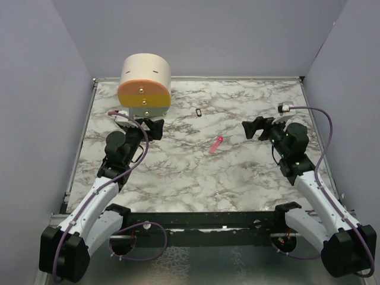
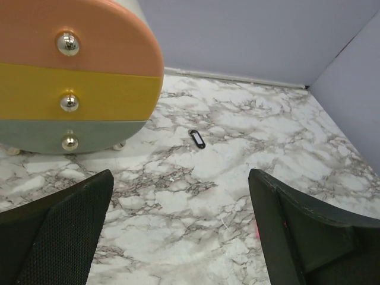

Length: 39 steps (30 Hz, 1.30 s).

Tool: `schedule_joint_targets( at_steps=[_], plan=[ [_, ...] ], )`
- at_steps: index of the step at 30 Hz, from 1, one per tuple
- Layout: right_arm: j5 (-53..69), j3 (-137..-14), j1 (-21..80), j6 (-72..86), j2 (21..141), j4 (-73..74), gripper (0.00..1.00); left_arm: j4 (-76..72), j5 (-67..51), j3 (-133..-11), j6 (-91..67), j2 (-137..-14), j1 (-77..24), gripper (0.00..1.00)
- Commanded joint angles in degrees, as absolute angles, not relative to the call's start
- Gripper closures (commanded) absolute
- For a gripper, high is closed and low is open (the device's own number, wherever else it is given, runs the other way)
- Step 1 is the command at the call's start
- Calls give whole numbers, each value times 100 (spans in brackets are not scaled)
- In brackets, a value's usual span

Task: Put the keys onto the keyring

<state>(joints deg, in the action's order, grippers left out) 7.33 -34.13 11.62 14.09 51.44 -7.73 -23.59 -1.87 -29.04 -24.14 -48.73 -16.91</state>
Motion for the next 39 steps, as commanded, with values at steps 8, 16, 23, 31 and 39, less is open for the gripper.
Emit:
schedule_joint_targets(
  at_steps=[8, 16, 23, 31, 39],
  plan=[
    [1401, -2923, 1178, 1953, 4711, -1284, 0, -2275, 254, -2570, -3365, -4715, -1682, 1],
    [1125, -3159, 1177, 1734, 4964, -818, 0, -1840, -74, -2882, -3131, -4917, -1684, 1],
    [1072, -3410, 1350, 1668, 5864, -753, 0, -2009, 52, -2997, -2459, -5284, -2509, 1],
    [-636, -4175, 2887, 1223, 7296, -485, 0, -1982, 1056, -3146, -2066, -6002, -3760, 10],
    [-1526, -4860, 3510, 1104, 8387, -286, 22, -2231, 1955, -3013, -2079, -6571, -4674, 17]
  ],
)
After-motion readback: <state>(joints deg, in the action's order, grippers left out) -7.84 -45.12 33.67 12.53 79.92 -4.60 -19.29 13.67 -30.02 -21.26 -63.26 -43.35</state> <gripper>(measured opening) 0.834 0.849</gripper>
